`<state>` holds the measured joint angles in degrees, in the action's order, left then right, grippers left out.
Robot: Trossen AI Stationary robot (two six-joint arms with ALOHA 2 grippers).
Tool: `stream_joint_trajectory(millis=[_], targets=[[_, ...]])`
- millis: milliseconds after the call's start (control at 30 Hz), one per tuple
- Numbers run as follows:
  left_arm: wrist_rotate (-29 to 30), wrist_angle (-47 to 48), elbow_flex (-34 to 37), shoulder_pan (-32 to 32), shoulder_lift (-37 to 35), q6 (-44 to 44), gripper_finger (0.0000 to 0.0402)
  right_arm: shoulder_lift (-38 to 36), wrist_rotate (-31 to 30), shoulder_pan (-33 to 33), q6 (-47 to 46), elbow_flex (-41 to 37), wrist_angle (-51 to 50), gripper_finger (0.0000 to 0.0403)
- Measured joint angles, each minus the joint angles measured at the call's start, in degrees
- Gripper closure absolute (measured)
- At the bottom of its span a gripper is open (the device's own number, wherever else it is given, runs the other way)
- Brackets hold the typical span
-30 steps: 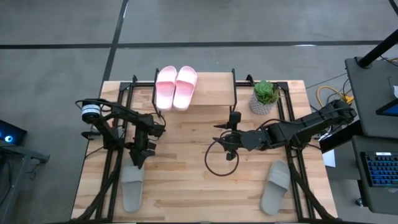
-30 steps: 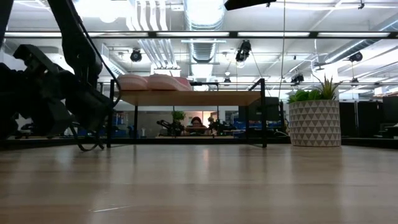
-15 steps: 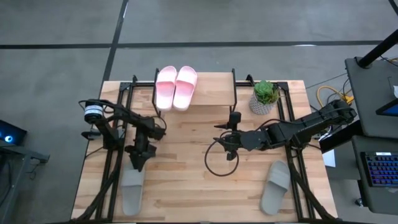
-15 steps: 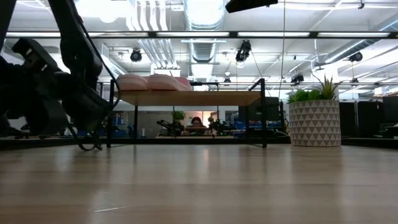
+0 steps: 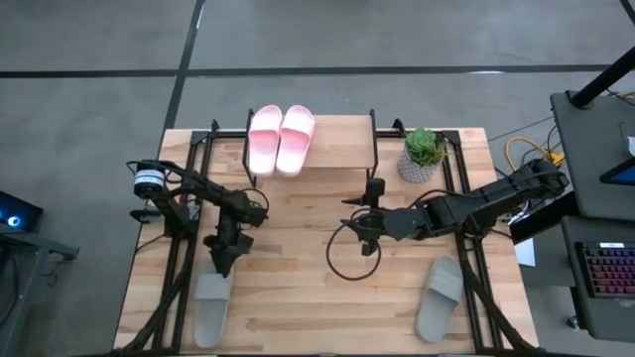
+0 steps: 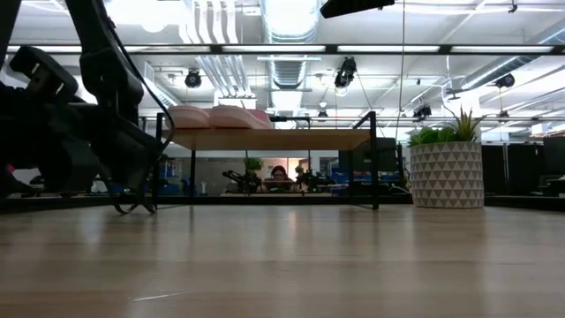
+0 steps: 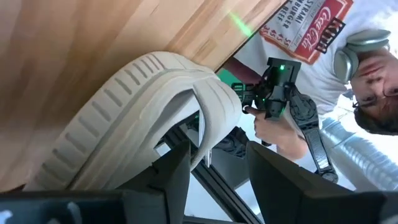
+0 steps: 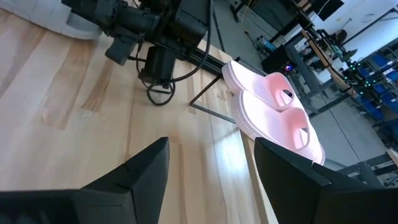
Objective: Pick and place slides into the shelf
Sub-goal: Put the left gray slipper on the shelf
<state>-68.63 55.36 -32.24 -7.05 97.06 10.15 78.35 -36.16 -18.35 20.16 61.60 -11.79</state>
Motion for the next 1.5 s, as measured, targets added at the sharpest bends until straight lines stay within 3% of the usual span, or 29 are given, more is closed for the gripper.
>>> stream_joint_trajectory(millis=[367,933,1267,1500], targets=[[0.3,-4.5,0.1,2.7,0.0,1.2,0.0293,0.0,0.0,0.0,0.0,0.0,0.0,0.0177],[-1.9,-7.4,0.4,4.3,0.0,0.7,0.0395,0.0,0.0,0.0,-0.2,0.0,0.0,0.0177],[-2.3,-6.8,0.0,4.5,-0.6,-3.4,0.0401,-0.1,-0.8,0.0,0.2,0.0,0.1,0.0177],[-2.2,-6.1,-2.2,4.5,-5.4,-3.0,0.0401,-1.6,-4.5,0.0,0.0,0.0,0.4,0.0177]])
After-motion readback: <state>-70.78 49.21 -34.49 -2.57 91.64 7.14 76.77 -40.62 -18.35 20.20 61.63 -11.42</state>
